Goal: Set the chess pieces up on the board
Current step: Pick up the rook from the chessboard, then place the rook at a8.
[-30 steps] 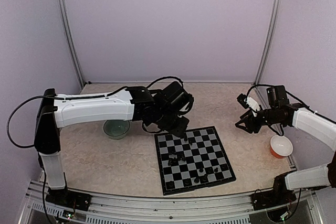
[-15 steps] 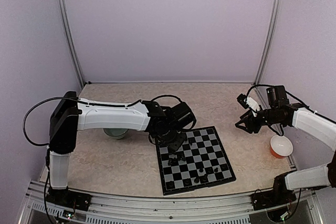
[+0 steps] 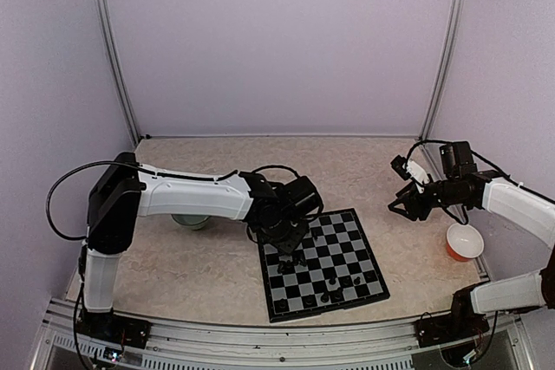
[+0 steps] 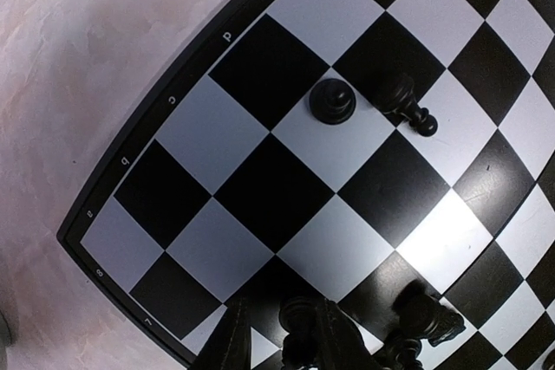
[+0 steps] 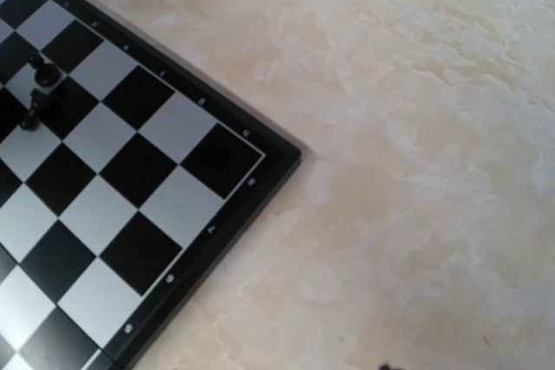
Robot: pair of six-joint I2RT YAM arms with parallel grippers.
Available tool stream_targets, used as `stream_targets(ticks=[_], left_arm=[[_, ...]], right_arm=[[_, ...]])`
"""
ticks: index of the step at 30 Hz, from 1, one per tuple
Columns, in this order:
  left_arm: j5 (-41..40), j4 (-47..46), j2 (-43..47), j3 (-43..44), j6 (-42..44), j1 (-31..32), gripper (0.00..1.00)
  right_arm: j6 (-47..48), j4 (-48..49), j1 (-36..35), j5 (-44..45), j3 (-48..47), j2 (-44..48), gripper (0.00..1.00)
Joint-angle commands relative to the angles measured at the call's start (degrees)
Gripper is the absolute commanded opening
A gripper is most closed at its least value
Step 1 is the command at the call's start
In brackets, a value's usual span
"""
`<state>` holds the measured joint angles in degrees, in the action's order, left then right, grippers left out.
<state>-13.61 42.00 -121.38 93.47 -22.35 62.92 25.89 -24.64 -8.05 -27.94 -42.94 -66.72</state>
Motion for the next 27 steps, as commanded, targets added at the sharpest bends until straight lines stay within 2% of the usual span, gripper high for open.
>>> stream_targets(ticks=[1, 6, 14, 21, 27], left_arm=[[1.2, 0.9, -1.3, -0.5, -0.3, -0.5, 0.25], [-0.7, 1.5, -0.6, 0.3, -0.2, -0.1, 0.14], [-6.4, 2.3, 1.3, 10.0, 2.3, 3.9, 0.08], [-3.3, 1.5, -2.9, 22.0, 6.7, 11.1, 0.08], [3.4, 1.5, -8.3, 28.5, 8.7, 14.7, 0.08]], right_arm=[[0.4, -1.1, 0.5, -0.8, -0.2, -0.5, 0.49], [0.4, -1.2, 0.5, -0.8, -0.2, -0.5, 0.49], [0.4, -1.1, 0.5, -0.6, -0.3, -0.5, 0.49], [0.1, -0.8, 0.5, 0.2, -0.2, -0.2, 0.49], [-1.4, 0.6, 0.5, 6.0, -0.1, -0.6, 0.48]])
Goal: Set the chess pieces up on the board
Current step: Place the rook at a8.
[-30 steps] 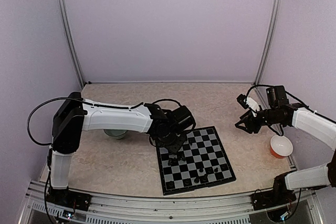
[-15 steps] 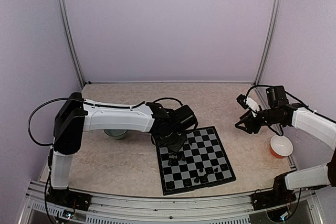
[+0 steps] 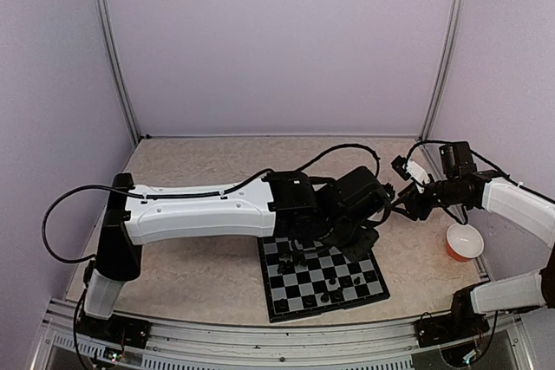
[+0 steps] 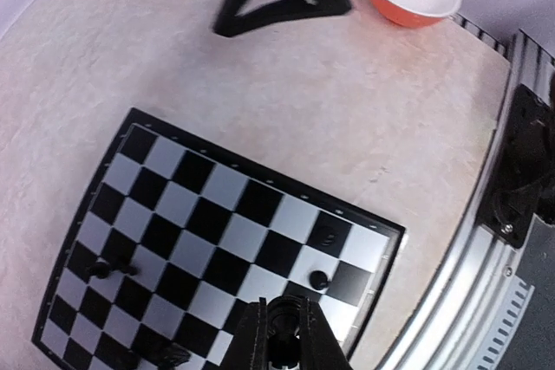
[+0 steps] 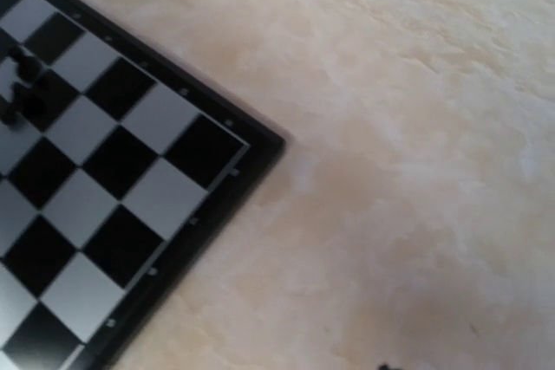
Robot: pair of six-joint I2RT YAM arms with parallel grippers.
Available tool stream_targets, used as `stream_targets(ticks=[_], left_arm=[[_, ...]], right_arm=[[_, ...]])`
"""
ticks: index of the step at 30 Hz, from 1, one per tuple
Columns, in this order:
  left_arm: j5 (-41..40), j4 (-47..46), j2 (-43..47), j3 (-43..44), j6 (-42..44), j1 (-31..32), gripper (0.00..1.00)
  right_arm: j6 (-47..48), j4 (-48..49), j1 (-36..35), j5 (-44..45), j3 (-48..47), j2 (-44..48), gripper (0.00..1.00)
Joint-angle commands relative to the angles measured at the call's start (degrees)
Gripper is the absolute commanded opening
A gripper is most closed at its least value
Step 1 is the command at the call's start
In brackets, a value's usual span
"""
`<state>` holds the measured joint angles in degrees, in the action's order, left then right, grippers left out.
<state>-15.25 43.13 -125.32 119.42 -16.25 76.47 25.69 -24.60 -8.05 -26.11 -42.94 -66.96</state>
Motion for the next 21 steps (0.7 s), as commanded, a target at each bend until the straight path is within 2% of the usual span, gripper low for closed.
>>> stream_targets(ticks=[1, 9, 21], left_arm=[[6.2, -0.2, -4.9, 2.8, 3.3, 1.7, 0.08], [8.9, -3.0, -11.3, 6.4, 4.3, 4.4, 0.08], [7.8, -6.1, -18.1, 10.5, 1.4, 5.7, 0.09]], right_arm=[[-1.4, 0.7, 0.5, 5.0, -0.1, -0.4, 0.48], [-2.7, 2.1, 0.6, 10.3, 0.3, -0.4, 0.49], [-2.4, 1.7, 0.6, 9.3, 0.4, -0.2, 0.49]])
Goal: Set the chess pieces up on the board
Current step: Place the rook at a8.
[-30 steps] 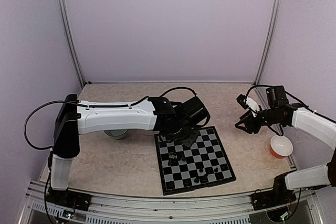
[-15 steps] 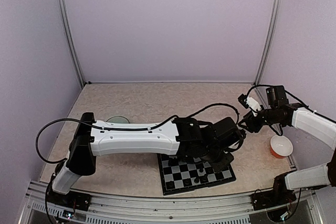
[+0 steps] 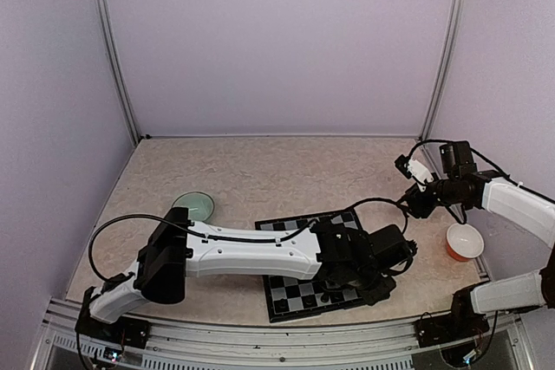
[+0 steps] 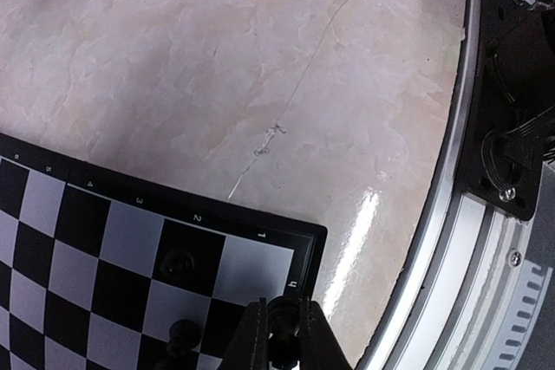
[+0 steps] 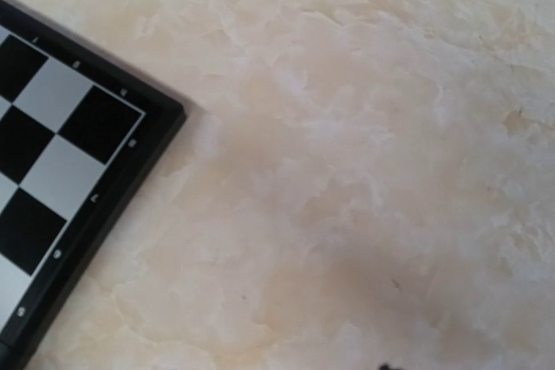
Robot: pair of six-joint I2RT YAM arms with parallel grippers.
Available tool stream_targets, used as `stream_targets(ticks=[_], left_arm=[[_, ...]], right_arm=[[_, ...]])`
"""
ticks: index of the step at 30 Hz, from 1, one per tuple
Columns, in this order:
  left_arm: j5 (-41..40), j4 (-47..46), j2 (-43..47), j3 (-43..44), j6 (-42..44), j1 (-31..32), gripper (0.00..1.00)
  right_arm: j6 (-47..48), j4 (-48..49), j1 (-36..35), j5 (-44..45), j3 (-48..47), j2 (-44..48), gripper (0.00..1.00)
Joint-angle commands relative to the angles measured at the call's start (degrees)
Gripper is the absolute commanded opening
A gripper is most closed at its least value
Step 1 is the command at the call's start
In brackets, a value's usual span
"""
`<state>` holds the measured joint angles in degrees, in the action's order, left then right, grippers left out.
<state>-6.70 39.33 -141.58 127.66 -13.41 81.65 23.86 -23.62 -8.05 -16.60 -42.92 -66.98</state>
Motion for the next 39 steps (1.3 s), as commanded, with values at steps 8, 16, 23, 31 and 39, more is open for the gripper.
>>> stream_targets(ticks=[8, 16, 23, 31, 39], left_arm=[[-2.0, -2.4, -3.5, 2.9, -1.9, 0.3, 0.10], [-2.5, -2.0, -4.4, 2.9, -2.6, -0.2, 0.13], [-2.7, -2.1, -4.7, 2.9, -2.9, -0.5, 0.14], [-2.8, -2.4, -5.4, 2.7, -3.0, -1.0, 0.15], [-2.2, -2.8, -5.6, 2.8, -2.9, -1.3, 0.29]], right_arm=[[-0.4, 0.5, 0.6, -0.8, 0.4, -0.2, 0.48], [-0.2, 0.3, 0.7, -1.3, 0.3, -0.3, 0.48], [0.0, 0.1, 0.7, -1.8, 0.2, -0.5, 0.48], [0.1, 0.0, 0.6, -2.1, 0.2, -0.5, 0.48], [0.2, -0.2, 0.7, -2.6, 0.1, -0.5, 0.48]])
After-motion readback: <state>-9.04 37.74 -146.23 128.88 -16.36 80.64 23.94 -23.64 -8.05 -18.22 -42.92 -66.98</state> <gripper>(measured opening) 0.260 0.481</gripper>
